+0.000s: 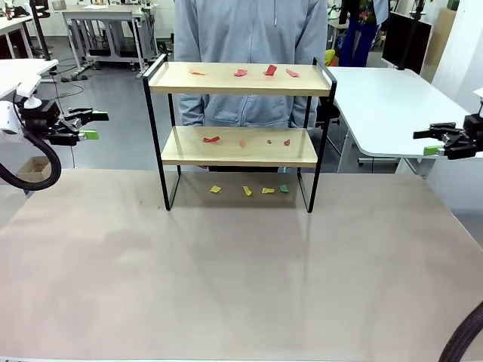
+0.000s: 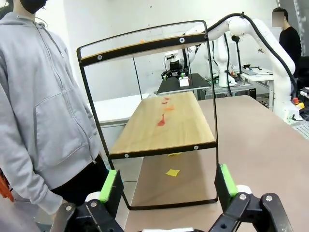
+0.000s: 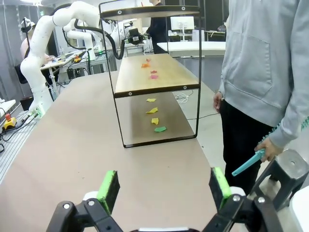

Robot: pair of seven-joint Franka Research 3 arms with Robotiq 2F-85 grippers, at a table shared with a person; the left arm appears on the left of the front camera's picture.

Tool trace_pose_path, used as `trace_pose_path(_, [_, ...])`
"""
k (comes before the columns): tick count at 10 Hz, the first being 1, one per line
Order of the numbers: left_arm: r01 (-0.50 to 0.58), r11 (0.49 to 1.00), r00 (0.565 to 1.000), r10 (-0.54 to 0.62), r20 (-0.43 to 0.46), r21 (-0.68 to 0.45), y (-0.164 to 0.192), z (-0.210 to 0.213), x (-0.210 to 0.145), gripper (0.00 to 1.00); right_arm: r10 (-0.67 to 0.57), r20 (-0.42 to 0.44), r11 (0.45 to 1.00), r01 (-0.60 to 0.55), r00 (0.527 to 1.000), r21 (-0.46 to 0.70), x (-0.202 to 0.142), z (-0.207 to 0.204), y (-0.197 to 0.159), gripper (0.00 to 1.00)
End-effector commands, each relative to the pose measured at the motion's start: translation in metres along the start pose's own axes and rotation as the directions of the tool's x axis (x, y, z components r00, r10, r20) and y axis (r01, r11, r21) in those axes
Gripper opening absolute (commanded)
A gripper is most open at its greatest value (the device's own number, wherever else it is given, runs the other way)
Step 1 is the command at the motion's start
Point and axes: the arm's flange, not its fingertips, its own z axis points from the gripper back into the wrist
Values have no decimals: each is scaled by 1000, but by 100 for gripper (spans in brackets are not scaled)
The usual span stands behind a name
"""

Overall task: Clean the shelf.
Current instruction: Pick up the Duster handed by the human.

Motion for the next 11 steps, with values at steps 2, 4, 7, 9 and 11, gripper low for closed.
trace_pose_path(2, [57, 990, 998, -52, -35, 131, 0, 1, -8, 100, -3, -11, 1000, 3, 1000, -20, -1, -11, 1, 100])
trace_pose_path(4, [36, 990, 999, -33, -24, 137, -2, 3, -13, 100, -13, 8, 999, 14, 1000, -34, -5, -20, -2, 100])
trace_pose_path(7, [33, 988, 999, -33, -2, 148, -6, -1, -7, 100, -4, 34, 999, 5, 999, -49, 1, -25, -1, 100])
trace_pose_path(9, [36, 989, 999, -39, 16, 141, -9, 1, 2, 100, 20, 48, 998, -17, 999, -54, 13, -24, 4, 100])
trace_pose_path(11, [33, 989, 998, -40, 43, 143, -12, 4, 9, 100, 23, 55, 998, -19, 998, -58, 21, -24, 6, 100])
